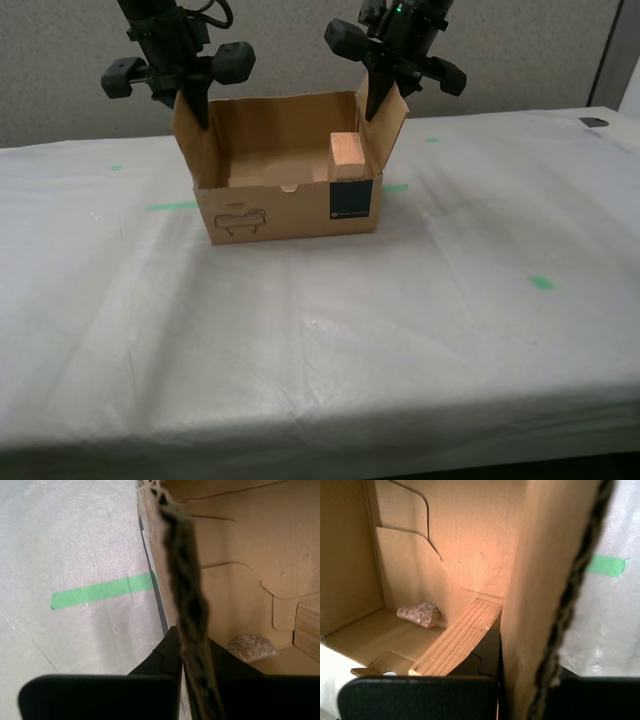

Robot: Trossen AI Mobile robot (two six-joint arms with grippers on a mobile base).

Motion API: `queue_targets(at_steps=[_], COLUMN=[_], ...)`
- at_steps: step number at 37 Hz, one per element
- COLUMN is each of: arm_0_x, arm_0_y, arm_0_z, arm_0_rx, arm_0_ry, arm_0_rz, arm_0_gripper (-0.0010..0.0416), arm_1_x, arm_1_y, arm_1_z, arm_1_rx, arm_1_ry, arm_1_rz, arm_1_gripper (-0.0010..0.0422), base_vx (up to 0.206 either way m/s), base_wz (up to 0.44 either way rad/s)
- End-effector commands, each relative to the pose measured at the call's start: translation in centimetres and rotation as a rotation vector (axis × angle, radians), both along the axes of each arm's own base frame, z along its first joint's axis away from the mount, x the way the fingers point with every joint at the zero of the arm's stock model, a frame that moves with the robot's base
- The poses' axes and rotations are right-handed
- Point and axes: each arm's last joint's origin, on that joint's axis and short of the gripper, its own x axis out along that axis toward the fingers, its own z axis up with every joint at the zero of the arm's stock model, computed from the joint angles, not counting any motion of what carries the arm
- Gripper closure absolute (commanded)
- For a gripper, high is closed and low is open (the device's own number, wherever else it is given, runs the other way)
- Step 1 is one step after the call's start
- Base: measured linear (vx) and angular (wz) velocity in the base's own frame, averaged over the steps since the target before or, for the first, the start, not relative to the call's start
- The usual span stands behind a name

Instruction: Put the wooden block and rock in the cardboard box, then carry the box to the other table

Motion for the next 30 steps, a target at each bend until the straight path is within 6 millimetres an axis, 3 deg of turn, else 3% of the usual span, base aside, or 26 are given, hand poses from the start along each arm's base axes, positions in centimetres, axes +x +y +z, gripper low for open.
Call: queue_targets(at_steps=[1,18,25,30], arm_0_x=[0.10,0.20,0.21,0.20], arm_0_y=[0.06,0.10,0.10,0.10], arm_0_z=[0.15,0.27,0.27,0.27], arm_0_rx=[0.018,0.016,0.017,0.016], arm_0_ry=[-0.014,-0.030,-0.028,-0.027], arm_0_rz=[0.003,-0.001,-0.011,-0.011], arm_0_gripper=[0.0406,0.0397,0.0347,0.0291], arm_1_x=[0.21,0.30,0.31,0.31], arm_1_y=[-0.11,-0.06,-0.01,-0.01], arm_1_z=[0.13,0.33,0.33,0.33], arm_1_rx=[-0.018,-0.025,-0.032,-0.034], arm_1_ry=[-0.024,-0.039,-0.035,-0.033], arm_1_rz=[-0.009,-0.003,0.017,0.023], arm_1_gripper=[0.0412,0.0412,0.0407,0.0363], base_vx=[0.000,0.000,0.000,0.000], base_wz=[0.000,0.000,0.000,0.000])
